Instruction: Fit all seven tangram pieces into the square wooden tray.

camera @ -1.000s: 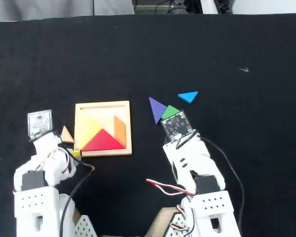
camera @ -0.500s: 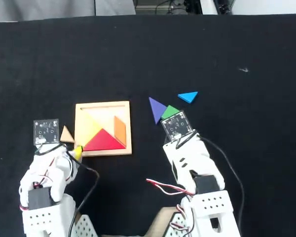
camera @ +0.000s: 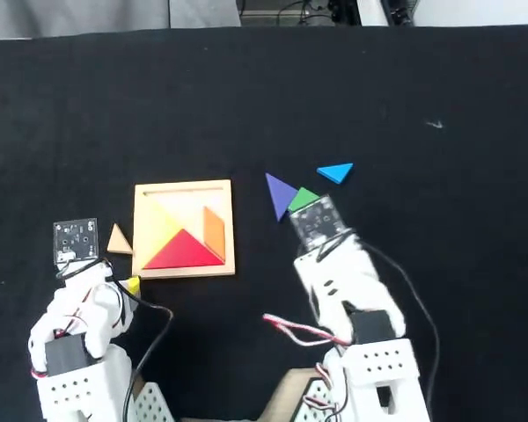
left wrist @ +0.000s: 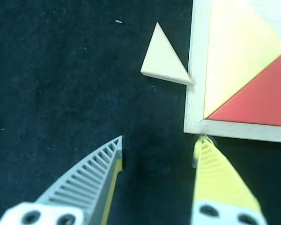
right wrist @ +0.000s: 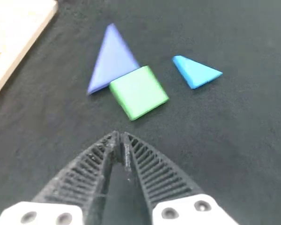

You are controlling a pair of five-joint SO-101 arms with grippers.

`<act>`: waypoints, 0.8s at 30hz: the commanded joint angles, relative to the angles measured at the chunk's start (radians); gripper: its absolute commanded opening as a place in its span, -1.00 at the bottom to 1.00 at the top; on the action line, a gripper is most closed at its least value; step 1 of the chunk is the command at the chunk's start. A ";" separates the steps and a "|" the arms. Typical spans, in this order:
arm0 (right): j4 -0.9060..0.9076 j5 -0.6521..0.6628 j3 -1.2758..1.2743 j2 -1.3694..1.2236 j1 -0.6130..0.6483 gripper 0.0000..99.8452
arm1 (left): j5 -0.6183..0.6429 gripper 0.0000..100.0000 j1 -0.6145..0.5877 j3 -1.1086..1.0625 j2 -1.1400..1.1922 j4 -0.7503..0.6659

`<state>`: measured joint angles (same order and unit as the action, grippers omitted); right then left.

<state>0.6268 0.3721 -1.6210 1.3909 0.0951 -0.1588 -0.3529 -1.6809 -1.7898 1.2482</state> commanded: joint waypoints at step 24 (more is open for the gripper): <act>0.282 -0.003 0.881 -0.848 -0.117 -0.97 | -0.005 -0.51 -0.008 -0.021 -0.002 0.006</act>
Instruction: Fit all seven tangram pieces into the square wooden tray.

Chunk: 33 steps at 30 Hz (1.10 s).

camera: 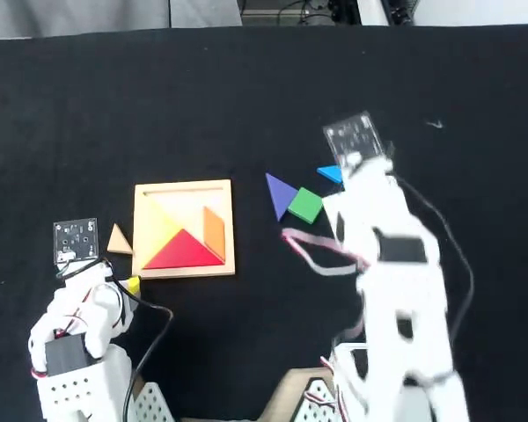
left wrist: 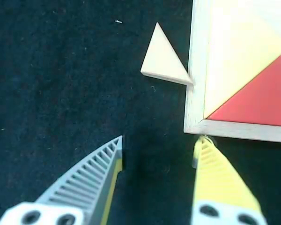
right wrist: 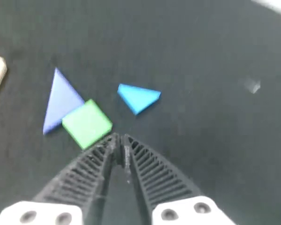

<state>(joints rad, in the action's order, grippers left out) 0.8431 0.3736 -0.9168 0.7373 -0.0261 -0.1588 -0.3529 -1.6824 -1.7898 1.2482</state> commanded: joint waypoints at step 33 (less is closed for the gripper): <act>0.496 -0.130 1.262 -1.383 0.321 -0.57 | -0.003 -0.52 0.031 0.096 -0.005 -0.215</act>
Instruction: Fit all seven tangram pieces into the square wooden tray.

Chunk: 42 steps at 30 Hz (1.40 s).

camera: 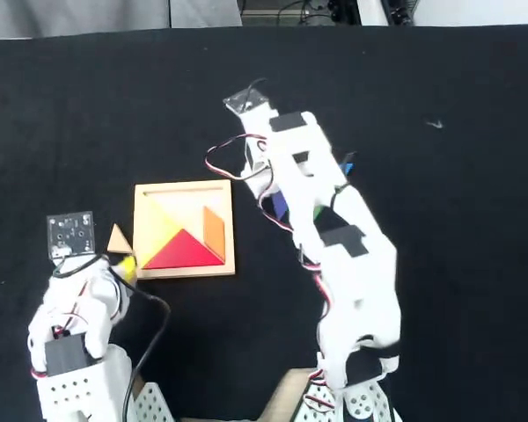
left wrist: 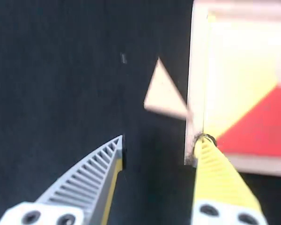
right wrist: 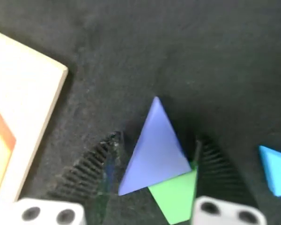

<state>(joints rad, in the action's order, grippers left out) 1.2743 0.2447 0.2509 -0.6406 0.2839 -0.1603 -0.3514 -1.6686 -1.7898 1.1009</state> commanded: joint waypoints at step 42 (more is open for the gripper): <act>0.491 0.057 0.512 -0.122 0.158 -0.36 | -0.009 -0.51 0.139 -0.031 -0.025 -0.086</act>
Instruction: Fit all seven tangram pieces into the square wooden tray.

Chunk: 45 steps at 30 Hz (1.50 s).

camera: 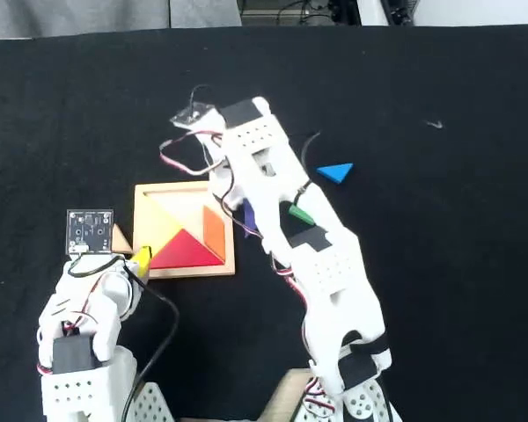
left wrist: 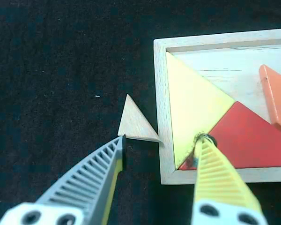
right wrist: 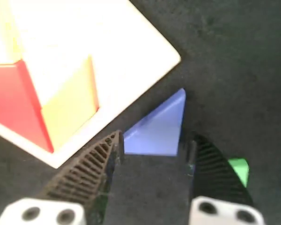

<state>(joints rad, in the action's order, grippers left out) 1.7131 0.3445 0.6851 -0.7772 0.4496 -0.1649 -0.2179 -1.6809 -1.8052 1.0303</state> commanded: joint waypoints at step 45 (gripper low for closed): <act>-0.095 -0.450 -0.079 -0.059 0.000 -0.36 | -0.005 -0.52 0.007 -0.019 -0.008 -0.015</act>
<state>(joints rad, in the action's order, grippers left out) 1.6364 -0.0944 0.5378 -0.8232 0.4572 -0.1649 -0.2179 -1.6809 -1.8052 1.0303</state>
